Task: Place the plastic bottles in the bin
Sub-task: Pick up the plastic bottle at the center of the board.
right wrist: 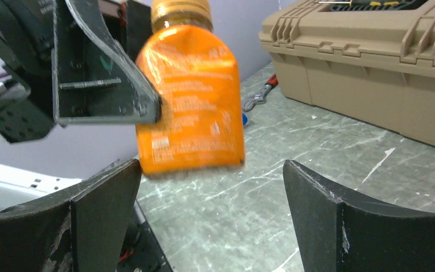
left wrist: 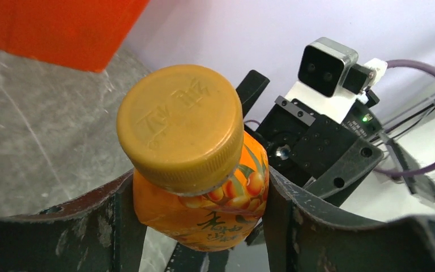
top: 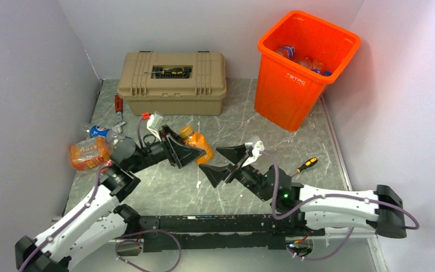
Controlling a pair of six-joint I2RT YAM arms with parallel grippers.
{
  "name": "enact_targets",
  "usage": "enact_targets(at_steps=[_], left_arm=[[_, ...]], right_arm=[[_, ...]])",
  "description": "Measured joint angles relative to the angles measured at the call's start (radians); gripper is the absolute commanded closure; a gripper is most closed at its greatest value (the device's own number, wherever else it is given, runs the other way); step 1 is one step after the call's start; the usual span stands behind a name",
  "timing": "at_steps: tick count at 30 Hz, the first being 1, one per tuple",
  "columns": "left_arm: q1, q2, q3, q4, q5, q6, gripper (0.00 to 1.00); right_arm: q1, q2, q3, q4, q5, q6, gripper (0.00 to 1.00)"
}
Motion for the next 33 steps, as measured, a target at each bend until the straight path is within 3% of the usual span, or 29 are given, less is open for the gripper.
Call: enact_targets(at_steps=[8,12,16,22,33], left_arm=[[-0.003,-0.082,0.292,-0.372,-0.053,0.397,1.0],[-0.003,-0.03,0.395,-0.515,0.037,0.617,1.0],[-0.004,0.024,0.407,-0.615,0.158,0.83,1.0],[-0.004,0.016,0.306,-0.61,0.222,0.999,1.0],[-0.004,0.004,0.182,-0.51,0.237,1.05,1.0]], right_arm=[[0.0,-0.206,0.259,-0.578,-0.019,-0.021,0.01],[0.0,-0.186,0.458,-0.795,-0.046,-0.034,0.04],[-0.001,-0.092,0.718,-0.97,-0.091,-0.032,0.08],[-0.001,0.051,0.947,-1.131,-0.177,-0.01,0.15],[-0.001,0.248,0.973,-1.305,-0.143,0.058,0.18]])
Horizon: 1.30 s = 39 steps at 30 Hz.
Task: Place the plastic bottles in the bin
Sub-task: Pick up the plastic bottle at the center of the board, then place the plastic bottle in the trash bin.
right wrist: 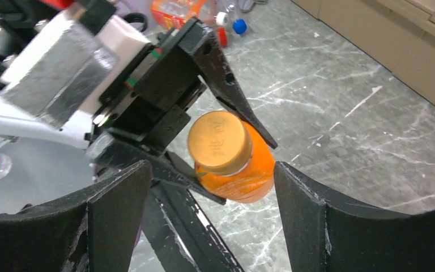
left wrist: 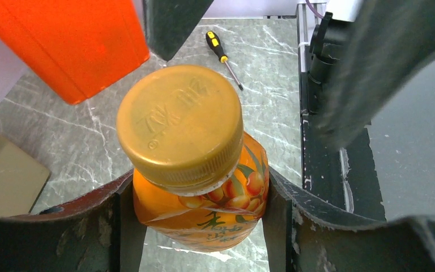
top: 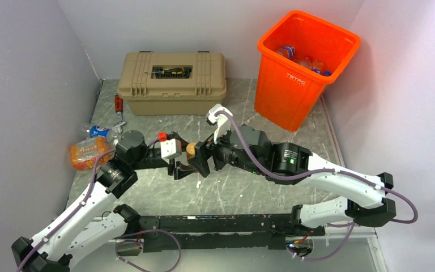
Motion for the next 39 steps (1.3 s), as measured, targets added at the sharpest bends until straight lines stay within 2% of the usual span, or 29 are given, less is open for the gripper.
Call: enact_targets(at_steps=[6,12,16,20,21,22,23,24,25,26,32,36,39], left_arm=[[0.0,-0.039,-0.024,0.029,0.002,-0.001,1.0],[-0.002,-0.059,-0.039,0.058,0.001,-0.008,1.0],[-0.005,-0.058,-0.048,0.051,-0.008,-0.021,1.0],[-0.006,-0.059,-0.063,0.051,-0.019,-0.04,0.99],[-0.007,-0.06,-0.064,0.054,-0.023,-0.043,0.97],[-0.008,-0.06,-0.065,0.056,-0.027,-0.045,0.91],[-0.01,-0.06,-0.065,0.057,-0.031,-0.046,0.77],[-0.011,-0.061,-0.065,0.056,-0.035,-0.048,0.58],[-0.013,-0.061,-0.065,0.056,-0.043,-0.05,0.11],[-0.015,-0.061,-0.065,0.056,-0.05,-0.053,0.02],[-0.019,-0.082,-0.064,0.064,-0.107,-0.061,0.0],[-0.019,-0.129,-0.064,0.092,-0.154,-0.07,0.01],[-0.019,-0.168,-0.064,0.117,-0.193,-0.071,0.01]], right_arm=[[0.0,0.063,0.038,-0.017,0.049,0.0,0.26],[0.004,0.12,0.068,-0.012,0.067,-0.016,0.4],[0.006,0.159,0.079,-0.012,0.065,-0.032,0.62],[0.006,0.172,0.083,-0.022,0.065,-0.056,0.95],[0.005,0.173,0.083,-0.021,0.065,-0.058,1.0],[0.005,0.173,0.084,-0.021,0.064,-0.059,1.0],[0.005,0.173,0.084,-0.021,0.066,-0.06,1.0],[0.005,0.173,0.084,-0.021,0.066,-0.061,1.0],[0.005,0.173,0.084,-0.021,0.067,-0.061,1.0],[0.005,0.173,0.084,-0.021,0.068,-0.061,1.0],[0.005,0.173,0.102,-0.067,0.137,-0.063,1.0],[0.0,0.171,0.224,-0.11,0.311,-0.127,1.0],[-0.022,0.148,0.347,-0.039,0.456,-0.245,1.0]])
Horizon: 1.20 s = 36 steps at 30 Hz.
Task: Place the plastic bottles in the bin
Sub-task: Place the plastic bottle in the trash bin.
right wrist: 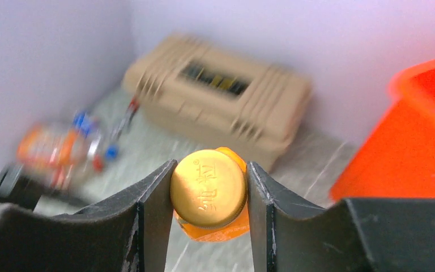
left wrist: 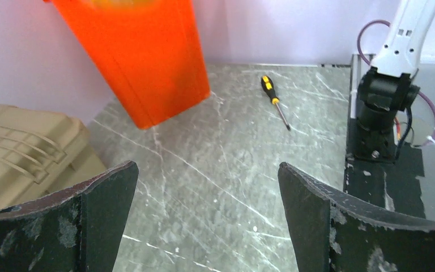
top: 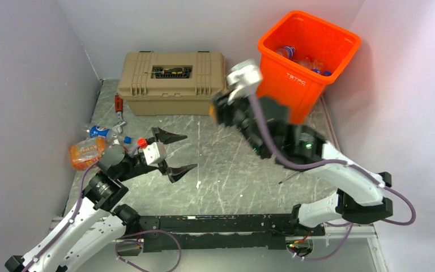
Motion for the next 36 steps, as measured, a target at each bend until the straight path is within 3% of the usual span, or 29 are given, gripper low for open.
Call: enact_targets(at_steps=[4,8,16,23,28,29,31,34,36], left_arm=[[0.0,-0.024,0.0,0.011,-0.05,0.0,0.01],[0.0,-0.008,0.0,0.0,-0.095,0.001,0.01],[0.0,-0.01,0.0,-0.005,-0.216,0.001,0.01],[0.0,-0.035,0.0,-0.009,-0.296,-0.001,0.01],[0.0,-0.022,0.0,-0.009,-0.303,-0.014,0.01],[0.0,-0.015,0.0,-0.009,-0.303,-0.016,0.01],[0.0,-0.003,0.0,-0.01,-0.303,-0.019,0.0],[0.0,0.005,0.0,-0.013,-0.303,-0.02,0.01],[0.0,0.005,0.0,-0.015,-0.304,-0.02,0.0]], right_arm=[[-0.16,-0.037,0.132,0.162,0.097,-0.141,1.0],[-0.51,0.0,0.274,0.289,0.131,-0.164,1.0],[-0.816,0.177,0.299,0.531,0.131,-0.185,1.0],[-1.075,0.405,0.327,0.436,0.016,0.034,1.0],[-1.162,0.457,0.267,0.399,-0.051,0.174,1.0],[-1.168,0.461,0.264,0.388,-0.064,0.199,0.86],[-1.177,0.471,0.266,0.371,-0.092,0.237,0.47],[-1.186,0.492,0.286,0.339,-0.135,0.28,0.02],[-1.186,0.496,0.286,0.328,-0.169,0.296,0.0]])
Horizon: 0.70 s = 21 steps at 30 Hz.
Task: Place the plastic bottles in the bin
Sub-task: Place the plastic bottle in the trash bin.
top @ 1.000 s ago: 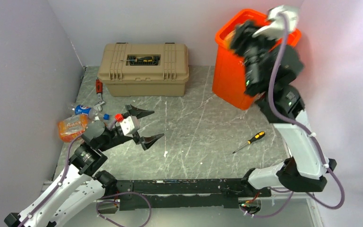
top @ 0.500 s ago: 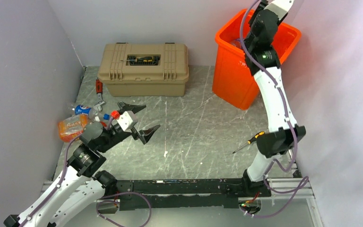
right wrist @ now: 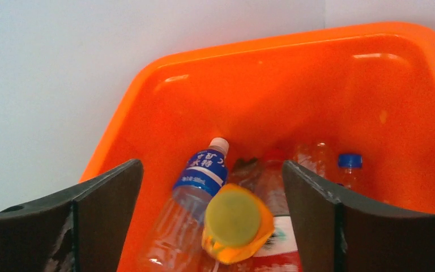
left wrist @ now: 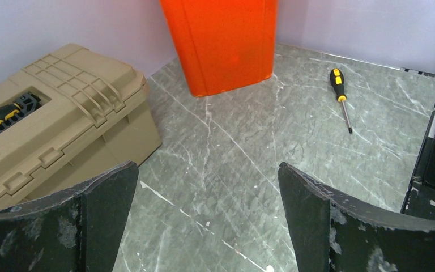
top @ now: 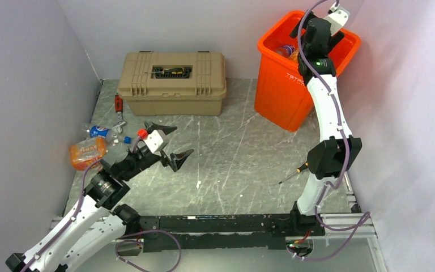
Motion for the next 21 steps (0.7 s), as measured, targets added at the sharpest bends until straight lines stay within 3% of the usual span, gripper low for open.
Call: enact_targets(at_steps=[8,17,21], left_arm=[[0.0,0.006,0.0,0.0,0.001,-0.018,0.01],[0.0,0.014,0.0,0.0,0.001,-0.019,0.0],[0.0,0.017,0.0,-0.001,0.001,-0.019,0.01]], right_arm=[[0.025,-0.002,0.064,-0.061,-0.122,0.012,0.0],[0.265,-0.012,0.117,-0.085,-0.102,-0.15,0.0],[0.296,0.006,0.118,-0.105,-0.085,-0.209,0.0]])
